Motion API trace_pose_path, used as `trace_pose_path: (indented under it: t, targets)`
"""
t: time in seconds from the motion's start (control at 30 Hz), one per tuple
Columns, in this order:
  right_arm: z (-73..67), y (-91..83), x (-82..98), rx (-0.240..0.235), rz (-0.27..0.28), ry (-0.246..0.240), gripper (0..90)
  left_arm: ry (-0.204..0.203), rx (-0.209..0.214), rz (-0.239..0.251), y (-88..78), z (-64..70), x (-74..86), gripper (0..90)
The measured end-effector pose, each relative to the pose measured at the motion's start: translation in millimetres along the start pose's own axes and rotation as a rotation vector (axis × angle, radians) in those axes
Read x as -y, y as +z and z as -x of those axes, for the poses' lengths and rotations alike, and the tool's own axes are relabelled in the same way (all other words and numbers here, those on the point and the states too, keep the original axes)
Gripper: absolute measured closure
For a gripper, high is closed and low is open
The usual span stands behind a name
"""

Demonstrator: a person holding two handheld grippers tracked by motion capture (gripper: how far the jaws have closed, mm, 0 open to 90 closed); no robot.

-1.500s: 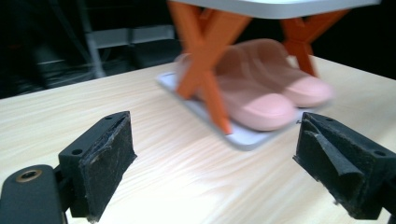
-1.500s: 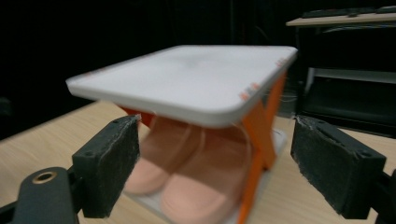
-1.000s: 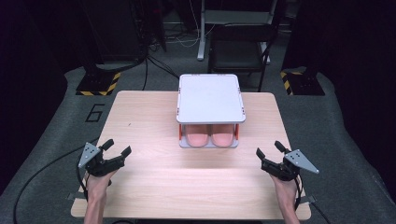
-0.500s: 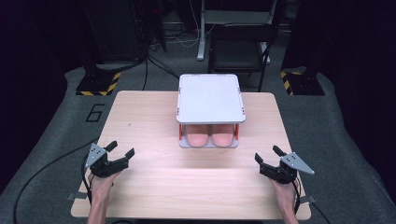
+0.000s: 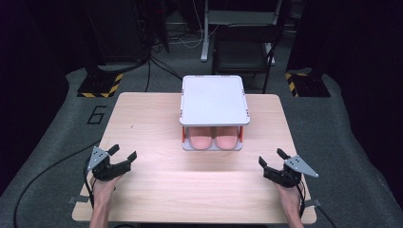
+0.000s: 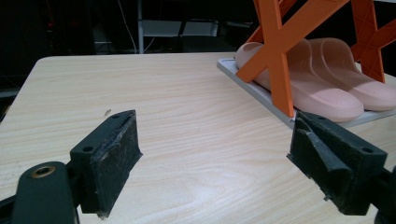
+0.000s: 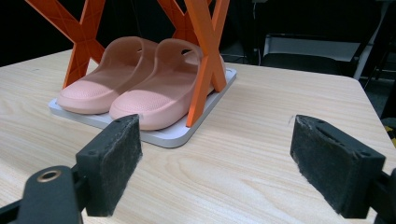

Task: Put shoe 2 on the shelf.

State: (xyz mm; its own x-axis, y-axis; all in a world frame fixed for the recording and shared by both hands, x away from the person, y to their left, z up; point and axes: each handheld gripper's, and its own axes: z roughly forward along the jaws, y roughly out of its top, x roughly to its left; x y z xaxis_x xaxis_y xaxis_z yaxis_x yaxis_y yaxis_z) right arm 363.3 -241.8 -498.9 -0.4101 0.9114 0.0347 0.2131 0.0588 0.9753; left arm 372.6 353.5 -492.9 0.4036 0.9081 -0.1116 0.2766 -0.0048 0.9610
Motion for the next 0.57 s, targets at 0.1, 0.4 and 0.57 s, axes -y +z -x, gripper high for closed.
trace_pose_path:
  t: [0.1, 0.4, 0.57]
  targets:
    - [-0.1, 1.0, 0.8, 0.006, 0.005, 0.002, 15.8, 0.001, 0.002, -0.006, 0.9, 0.0, 0.8, 15.5]
    - [1.3, 1.7, 2.2, 0.002, -0.008, 0.006, 15.9, -0.007, -0.003, -0.007, 1.6, -0.4, 2.1, 15.6]
    - [1.4, 1.9, 2.6, 0.002, -0.013, 0.007, 15.7, -0.017, -0.011, -0.004, 1.3, -1.3, 2.4, 15.6]
